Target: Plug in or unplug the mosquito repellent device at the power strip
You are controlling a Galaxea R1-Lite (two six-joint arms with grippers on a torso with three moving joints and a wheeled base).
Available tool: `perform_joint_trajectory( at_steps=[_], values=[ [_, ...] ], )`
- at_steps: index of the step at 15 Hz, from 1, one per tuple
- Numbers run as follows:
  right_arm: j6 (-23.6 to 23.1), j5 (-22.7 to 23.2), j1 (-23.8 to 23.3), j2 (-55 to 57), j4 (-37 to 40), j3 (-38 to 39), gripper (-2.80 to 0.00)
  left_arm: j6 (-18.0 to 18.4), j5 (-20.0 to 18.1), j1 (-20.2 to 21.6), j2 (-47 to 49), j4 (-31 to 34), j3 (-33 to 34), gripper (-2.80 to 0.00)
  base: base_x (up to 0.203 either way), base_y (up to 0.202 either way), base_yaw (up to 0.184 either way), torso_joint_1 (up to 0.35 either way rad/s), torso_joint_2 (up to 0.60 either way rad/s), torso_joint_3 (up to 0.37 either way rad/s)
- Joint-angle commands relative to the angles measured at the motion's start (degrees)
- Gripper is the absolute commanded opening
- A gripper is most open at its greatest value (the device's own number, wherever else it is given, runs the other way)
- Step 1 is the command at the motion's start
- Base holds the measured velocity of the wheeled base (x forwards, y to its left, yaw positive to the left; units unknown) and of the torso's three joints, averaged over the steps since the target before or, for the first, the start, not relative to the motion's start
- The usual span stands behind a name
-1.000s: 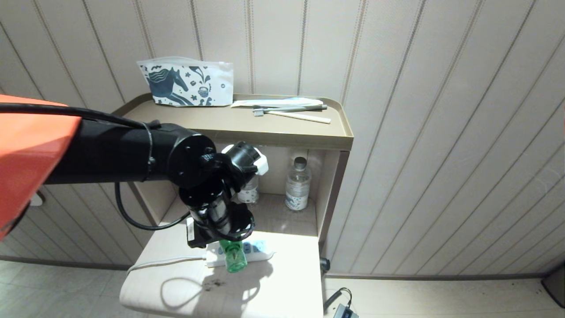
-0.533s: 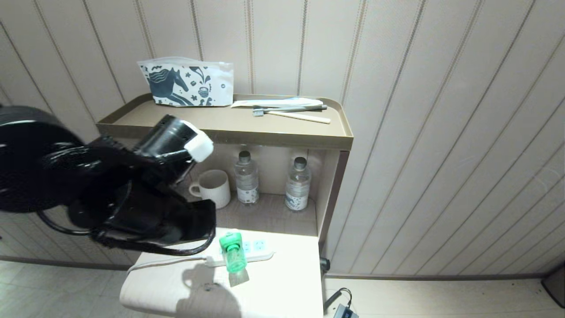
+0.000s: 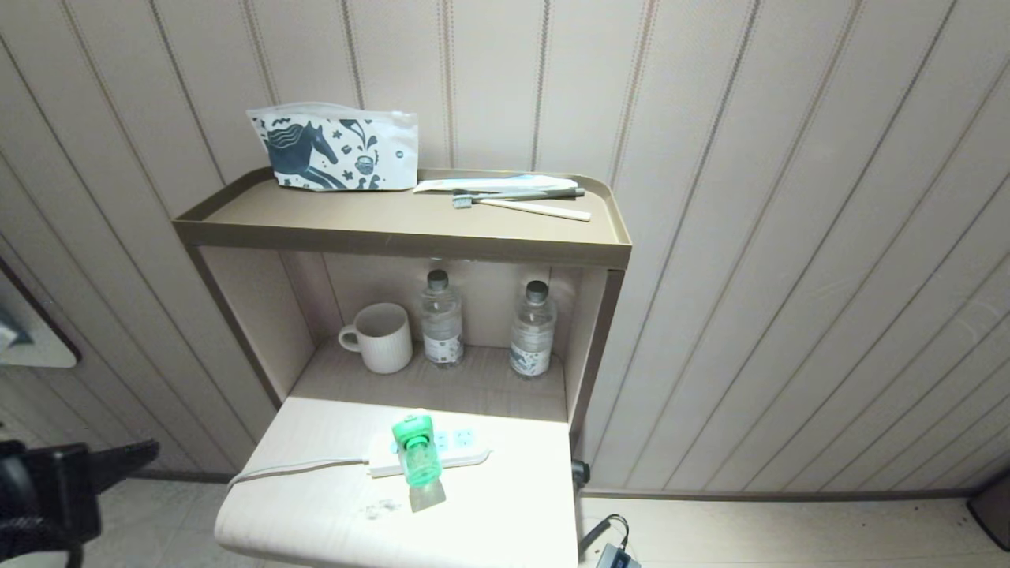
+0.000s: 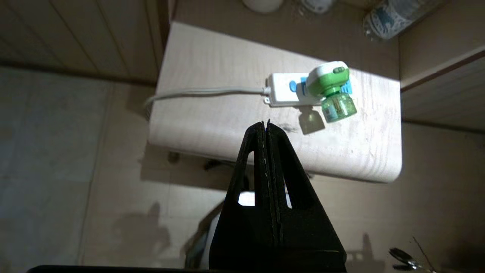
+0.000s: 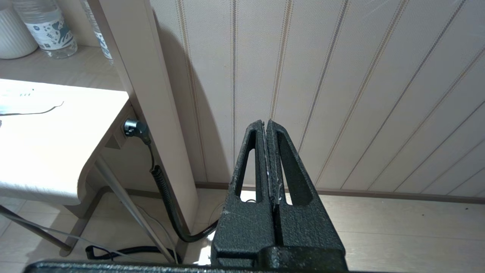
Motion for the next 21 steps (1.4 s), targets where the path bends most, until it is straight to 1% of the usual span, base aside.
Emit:
perform_joint_trajectory(
  at_steps=[1, 3, 5, 7, 9, 11, 13, 15, 16, 17, 18, 19, 20, 21],
  values=[
    [0.0, 0.0, 0.0, 0.0, 0.0, 0.0, -2.8, 4.0, -1.7, 5.3, -15.7, -1.9, 6.2, -2.8, 0.0, 0.0, 0.0, 0.0, 0.0, 0.0],
    [-0.1, -0.1, 0.2, 0.1, 0.1, 0.0, -2.8, 10.2, -4.5, 11.3, -24.3, -3.9, 13.4, -2.8, 0.0, 0.0, 0.0, 0.0, 0.0, 0.0],
    [-0.1, 0.0, 0.1, 0.0, 0.0, 0.0, -2.8, 15.9, -6.1, 14.6, -28.5, -5.3, 19.5, -2.8, 0.0, 0.0, 0.0, 0.0, 0.0, 0.0],
    [0.0, -0.1, 0.1, 0.0, 0.1, 0.0, -2.8, 19.2, -6.6, 17.4, -32.0, -7.4, 23.0, -2.8, 0.0, 0.0, 0.0, 0.0, 0.0, 0.0],
    [0.0, -0.1, 0.1, 0.0, 0.0, 0.0, -2.8, 23.9, -7.0, 20.6, -38.6, -8.6, 27.1, -2.8, 0.0, 0.0, 0.0, 0.0, 0.0, 0.0],
    [0.0, 0.0, 0.1, 0.0, 0.0, 0.0, -2.8, 27.0, -7.2, 22.0, -45.9, -9.0, 31.4, -2.8, 0.0, 0.0, 0.0, 0.0, 0.0, 0.0],
    [0.0, 0.0, 0.1, 0.0, 0.0, 0.0, -2.8, 28.4, -7.0, 22.6, -52.1, -9.7, 33.1, -2.8, 0.0, 0.0, 0.0, 0.0, 0.0, 0.0],
    [0.0, 0.0, 0.1, 0.0, 0.0, 0.0, -2.8, 28.3, -7.1, 22.9, -52.6, -16.5, 35.5, -2.8, 0.0, 0.0, 0.0, 0.0, 0.0, 0.0],
    [0.0, 0.0, 0.1, 0.0, 0.0, 0.0, -2.8, 27.0, -8.4, 22.9, -52.6, -18.5, 36.4, -2.8, 0.0, 0.0, 0.0, 0.0, 0.0, 0.0],
    [0.0, -0.1, 0.1, 0.0, 0.0, 0.0, -2.8, 24.7, -9.4, 22.9, -52.6, -19.4, 36.7, -2.8, 0.0, 0.0, 0.0, 0.0, 0.0, 0.0],
    [-0.1, -0.1, 0.1, 0.0, 0.0, 0.0, -2.8, 21.9, -9.6, 22.9, -52.6, -19.5, 36.8, -2.8, 0.0, 0.0, 0.0, 0.0, 0.0, 0.0],
    [0.0, 0.0, 0.1, 0.0, 0.0, 0.0, -2.8, 21.1, -9.5, 22.9, -52.6, -19.5, 36.9, -2.8, 0.0, 0.0, 0.0, 0.0, 0.0, 0.0],
    [0.0, 0.0, 0.1, 0.0, 0.0, 0.0, -2.8, 21.4, -9.5, 22.9, -52.6, -19.3, 36.9, -2.8, 0.0, 0.0, 0.0, 0.0, 0.0, 0.0],
    [0.0, 0.0, 0.1, 0.0, 0.0, 0.0, -2.8, 22.5, -9.6, 22.9, -52.6, -19.2, 36.9, -2.8, 0.0, 0.0, 0.0, 0.0, 0.0, 0.0]
  ],
)
